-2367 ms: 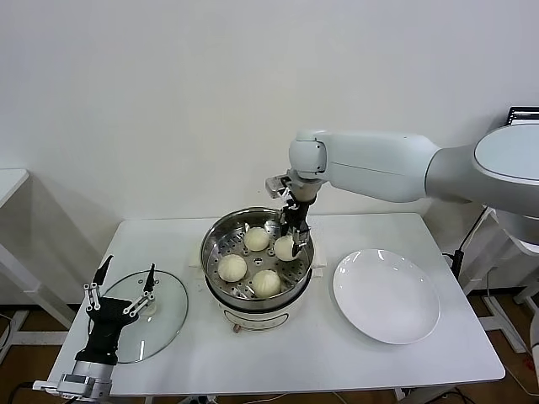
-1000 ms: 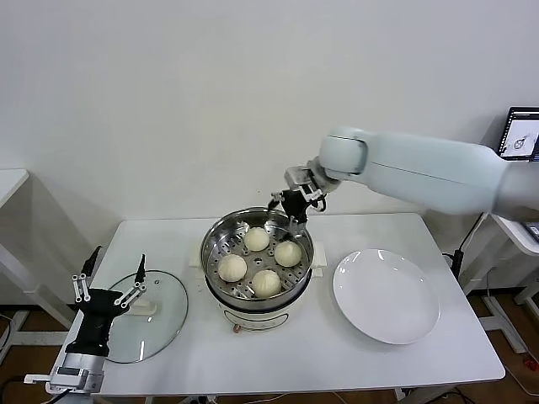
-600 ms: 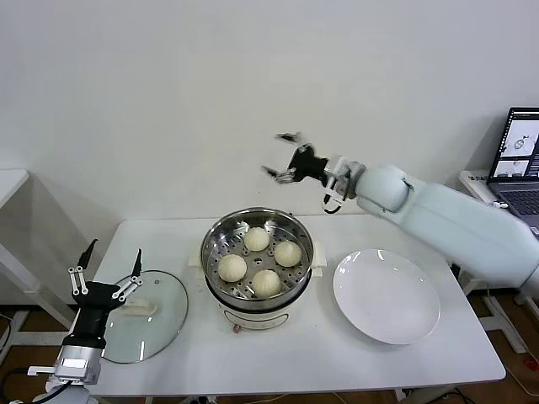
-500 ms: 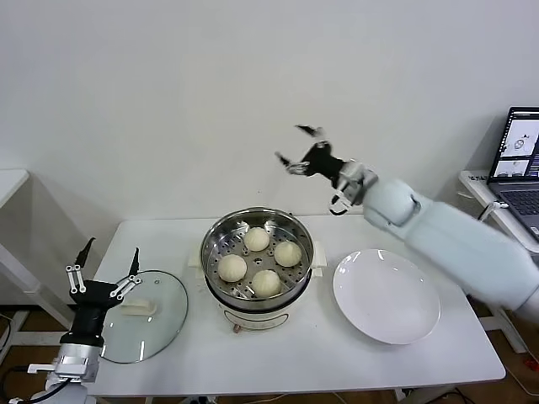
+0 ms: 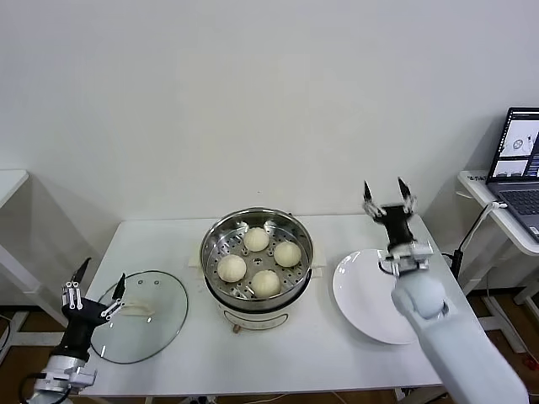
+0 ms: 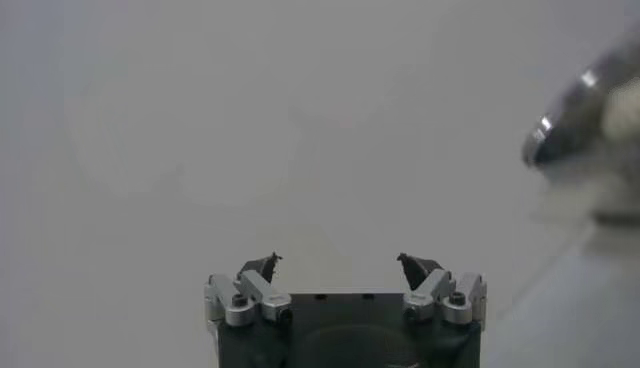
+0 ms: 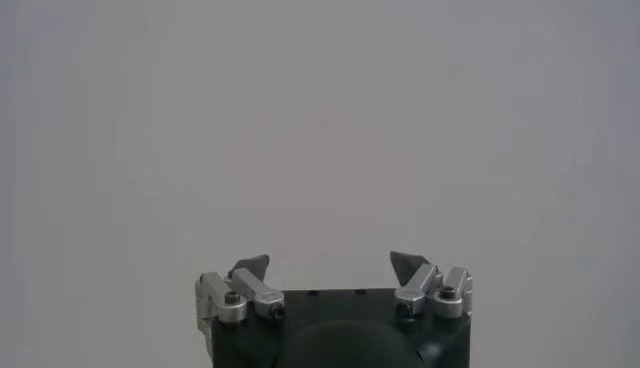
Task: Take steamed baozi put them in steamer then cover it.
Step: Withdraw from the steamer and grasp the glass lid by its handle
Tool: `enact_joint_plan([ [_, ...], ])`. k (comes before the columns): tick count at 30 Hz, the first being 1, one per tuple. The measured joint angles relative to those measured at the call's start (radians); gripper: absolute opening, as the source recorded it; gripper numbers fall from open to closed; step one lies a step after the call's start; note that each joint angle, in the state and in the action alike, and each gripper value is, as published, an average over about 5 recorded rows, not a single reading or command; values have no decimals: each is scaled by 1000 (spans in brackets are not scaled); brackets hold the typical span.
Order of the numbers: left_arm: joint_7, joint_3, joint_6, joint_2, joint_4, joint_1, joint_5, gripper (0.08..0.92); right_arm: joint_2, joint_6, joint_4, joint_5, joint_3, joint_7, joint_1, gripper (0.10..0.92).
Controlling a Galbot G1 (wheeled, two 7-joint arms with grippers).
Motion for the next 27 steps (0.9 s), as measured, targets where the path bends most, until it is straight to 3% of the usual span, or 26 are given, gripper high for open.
enact_joint_plan([
  [14,-216,-2,-127,-12,255,-8,459,823,163,43,-4,-116,156,-2,-209,823],
  [27,-350,20,-152,-29,361,-56,697,823,241,59,-26,-175,198,-8,-270,823],
])
